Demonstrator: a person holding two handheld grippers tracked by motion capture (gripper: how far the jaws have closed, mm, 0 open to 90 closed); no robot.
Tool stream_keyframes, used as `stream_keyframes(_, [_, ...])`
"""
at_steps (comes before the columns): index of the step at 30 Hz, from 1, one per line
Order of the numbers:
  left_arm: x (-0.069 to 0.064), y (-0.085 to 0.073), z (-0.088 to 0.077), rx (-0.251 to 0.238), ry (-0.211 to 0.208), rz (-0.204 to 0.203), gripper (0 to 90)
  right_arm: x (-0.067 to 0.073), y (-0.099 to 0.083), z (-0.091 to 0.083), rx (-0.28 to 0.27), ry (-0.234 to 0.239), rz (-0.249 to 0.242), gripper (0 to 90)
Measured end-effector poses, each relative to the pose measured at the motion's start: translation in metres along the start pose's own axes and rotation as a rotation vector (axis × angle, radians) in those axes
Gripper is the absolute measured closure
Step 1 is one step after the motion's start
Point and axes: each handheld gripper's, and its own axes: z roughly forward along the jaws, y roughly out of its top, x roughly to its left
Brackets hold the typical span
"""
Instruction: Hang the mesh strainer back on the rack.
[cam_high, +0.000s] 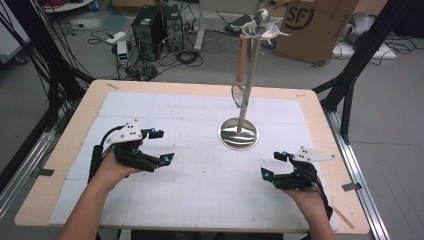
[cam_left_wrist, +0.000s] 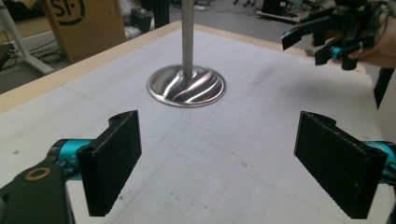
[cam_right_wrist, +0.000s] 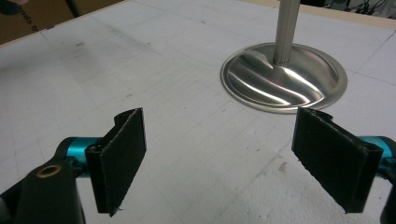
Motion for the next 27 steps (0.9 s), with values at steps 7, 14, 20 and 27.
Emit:
stream_keyframes(7, [-0.002,-0.008,-0.002,0.002,0.011,0.007,15.4,-0.002,0.0,-0.002,-0.003,-0.004,0.007,17.0])
stream_keyframes(14, [-0.001,-0.017,-0.007,0.009,0.023,-0.004,15.5,0.0,0.0,-0.001,0.005,-0.009,0.002,16.9])
stream_keyframes(20, [0.003,-0.023,-0.01,0.009,0.037,-0.019,15.6,0.0,-0.001,0.002,0.012,-0.007,0.002,16.9])
stream_keyframes(27, [0.003,-0.029,-0.007,0.028,0.043,-0.025,15.6,0.0,-0.001,0.002,0.01,-0.007,0.003,16.9])
